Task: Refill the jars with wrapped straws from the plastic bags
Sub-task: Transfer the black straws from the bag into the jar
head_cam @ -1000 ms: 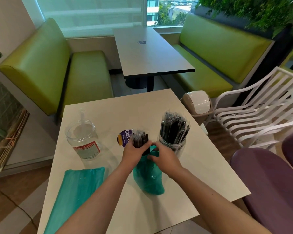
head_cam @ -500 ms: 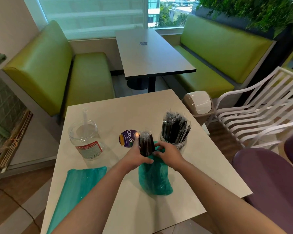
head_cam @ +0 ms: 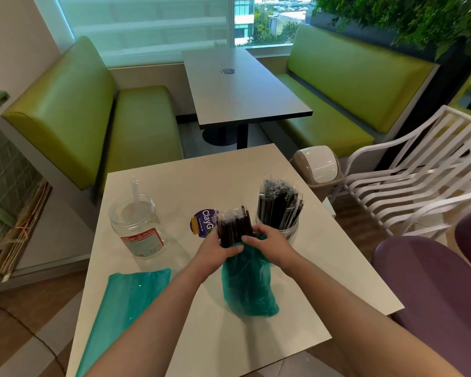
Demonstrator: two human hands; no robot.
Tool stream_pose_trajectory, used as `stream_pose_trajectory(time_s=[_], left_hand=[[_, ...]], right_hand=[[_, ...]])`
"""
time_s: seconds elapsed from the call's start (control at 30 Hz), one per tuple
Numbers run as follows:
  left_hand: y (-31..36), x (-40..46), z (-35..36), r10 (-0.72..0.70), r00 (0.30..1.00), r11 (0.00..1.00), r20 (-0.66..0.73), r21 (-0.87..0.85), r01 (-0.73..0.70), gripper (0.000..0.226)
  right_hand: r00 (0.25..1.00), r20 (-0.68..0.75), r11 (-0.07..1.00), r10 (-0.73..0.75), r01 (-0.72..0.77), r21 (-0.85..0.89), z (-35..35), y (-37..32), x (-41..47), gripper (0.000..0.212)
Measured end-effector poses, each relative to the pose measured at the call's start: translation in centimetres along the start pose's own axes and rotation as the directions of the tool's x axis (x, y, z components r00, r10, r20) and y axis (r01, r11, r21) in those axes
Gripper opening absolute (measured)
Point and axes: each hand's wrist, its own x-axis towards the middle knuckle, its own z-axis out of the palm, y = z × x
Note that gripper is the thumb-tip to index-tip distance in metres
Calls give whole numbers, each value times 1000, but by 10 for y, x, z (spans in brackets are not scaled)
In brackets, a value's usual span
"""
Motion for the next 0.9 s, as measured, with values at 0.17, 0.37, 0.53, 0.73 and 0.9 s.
stream_pose_trajectory(time_s=[0.17, 0.37, 0.53, 0.73, 0.9], left_hand=[[3, 0, 2, -7, 1000, 999, 26, -39, 8, 46], [6, 2, 6, -58, 998, 993, -9, -107, 56, 40], [8, 3, 9, -62, 997, 992, -46, -111, 57, 43], [11, 4, 13, -68, 994, 991, -91, -125, 56, 36], [11, 7, 17, -66, 990, 992, -121, -113, 52, 36]], right_hand=[[999, -43, 998, -16, 13, -58, 1, 2, 1, 19], [999, -38, 999, -34, 33, -31, -1, -1, -3, 23], [999, -17, 999, -40, 40, -26, 0, -4, -7, 24], [999, -25, 999, -38, 37, -31, -1, -5, -10, 28], [999, -22, 997, -38, 37, -63, -5, -10, -14, 30]])
